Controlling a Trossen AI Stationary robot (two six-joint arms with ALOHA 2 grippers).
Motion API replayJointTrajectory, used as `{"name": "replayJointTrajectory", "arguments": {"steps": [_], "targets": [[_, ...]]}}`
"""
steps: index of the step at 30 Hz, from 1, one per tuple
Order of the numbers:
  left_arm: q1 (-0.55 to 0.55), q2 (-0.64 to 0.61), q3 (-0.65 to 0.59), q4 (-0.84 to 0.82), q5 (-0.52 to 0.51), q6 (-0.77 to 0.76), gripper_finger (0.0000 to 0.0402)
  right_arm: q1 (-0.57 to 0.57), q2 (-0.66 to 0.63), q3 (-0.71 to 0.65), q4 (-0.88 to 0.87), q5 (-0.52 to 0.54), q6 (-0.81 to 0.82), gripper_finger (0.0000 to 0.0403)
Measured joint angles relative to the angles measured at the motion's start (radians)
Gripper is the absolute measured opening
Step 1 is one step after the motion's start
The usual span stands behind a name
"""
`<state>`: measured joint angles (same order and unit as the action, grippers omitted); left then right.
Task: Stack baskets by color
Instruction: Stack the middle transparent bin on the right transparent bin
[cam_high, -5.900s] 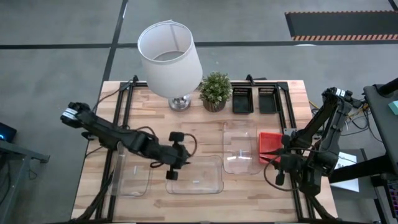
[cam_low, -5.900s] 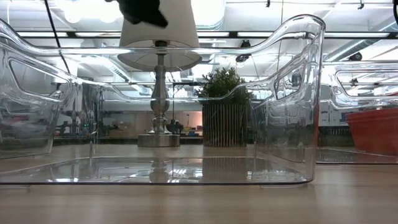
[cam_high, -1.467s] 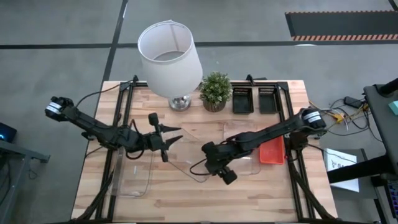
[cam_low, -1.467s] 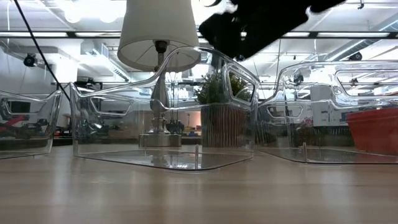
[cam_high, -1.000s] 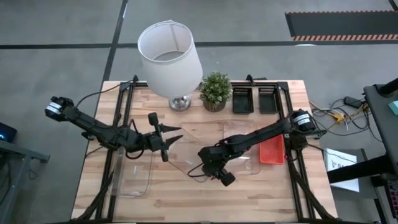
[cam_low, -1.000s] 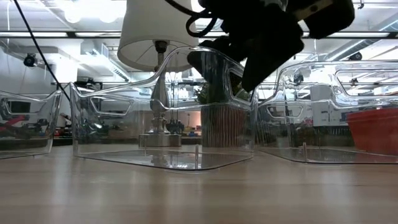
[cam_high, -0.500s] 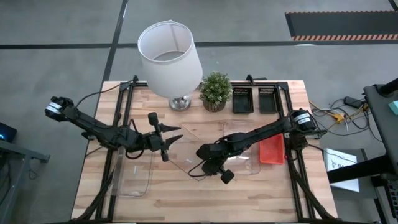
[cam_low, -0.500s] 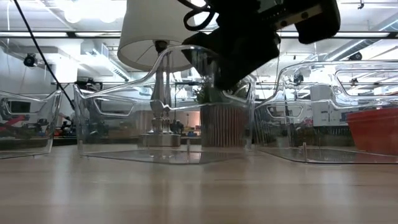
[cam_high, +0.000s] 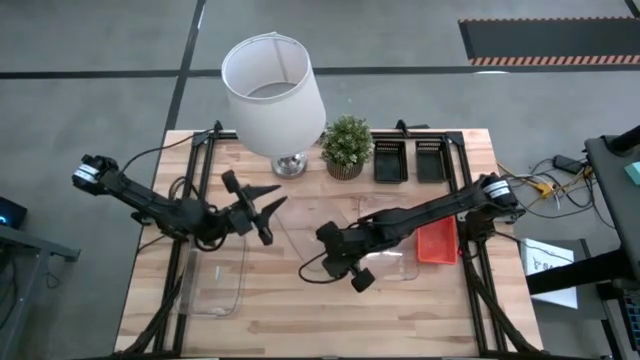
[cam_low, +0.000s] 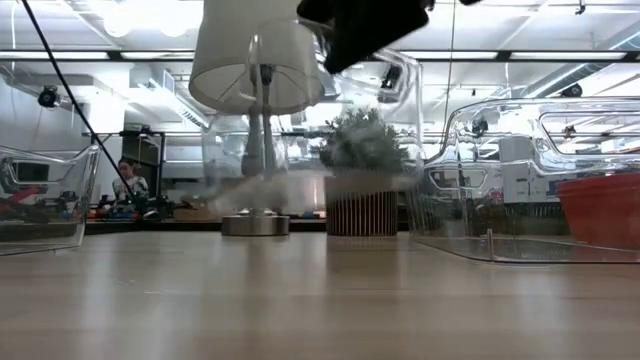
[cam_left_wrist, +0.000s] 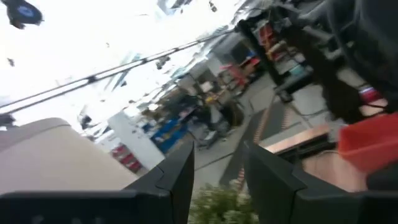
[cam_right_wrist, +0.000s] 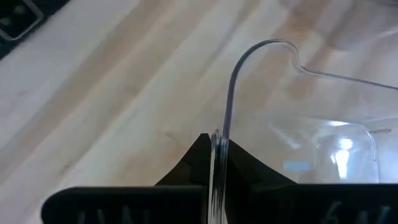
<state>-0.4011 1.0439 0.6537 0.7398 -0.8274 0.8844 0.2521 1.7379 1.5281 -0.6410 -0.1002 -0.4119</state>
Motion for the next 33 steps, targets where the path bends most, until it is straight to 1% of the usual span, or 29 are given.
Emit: {"name": "replayJointTrajectory", "arguments": {"steps": [6, 13, 18, 20, 23, 26, 28, 31, 33], "targets": [[0.0, -0.001, 0.001, 0.021, -0.018, 0.039, 0.012, 0.028, -0.065, 0.006, -0.025, 0.132, 0.07, 0.0009], [0.0, -0.002, -0.004, 0.021, -0.019, 0.039, 0.012, 0.096, -0.18, 0.008, -0.068, 0.213, 0.218, 0.0009], [0.0, 0.0, -0.005, 0.02, -0.019, 0.039, 0.012, 0.184, -0.272, 0.008, -0.085, 0.264, 0.331, 0.0009], [0.0, 0.0, -0.005, 0.02, -0.019, 0.039, 0.012, 0.231, -0.306, 0.008, -0.094, 0.327, 0.369, 0.0009], [0.0, 0.001, -0.006, 0.019, -0.019, 0.039, 0.012, 0.311, -0.35, 0.008, -0.108, 0.457, 0.386, 0.0009], [0.0, 0.003, -0.006, 0.019, -0.019, 0.039, 0.012, 0.4, -0.381, 0.008, -0.157, 0.638, 0.397, 0.0009], [0.0, 0.003, -0.006, 0.02, -0.019, 0.039, 0.012, 0.452, -0.396, 0.008, -0.219, 0.731, 0.432, 0.0009], [0.0, 0.003, -0.006, 0.019, -0.018, 0.039, 0.012, 0.504, -0.415, 0.008, -0.319, 0.801, 0.558, 0.0009], [0.0, 0.003, -0.006, 0.019, -0.019, 0.039, 0.012, 0.518, -0.42, 0.008, -0.403, 0.808, 0.676, 0.0009]]}}
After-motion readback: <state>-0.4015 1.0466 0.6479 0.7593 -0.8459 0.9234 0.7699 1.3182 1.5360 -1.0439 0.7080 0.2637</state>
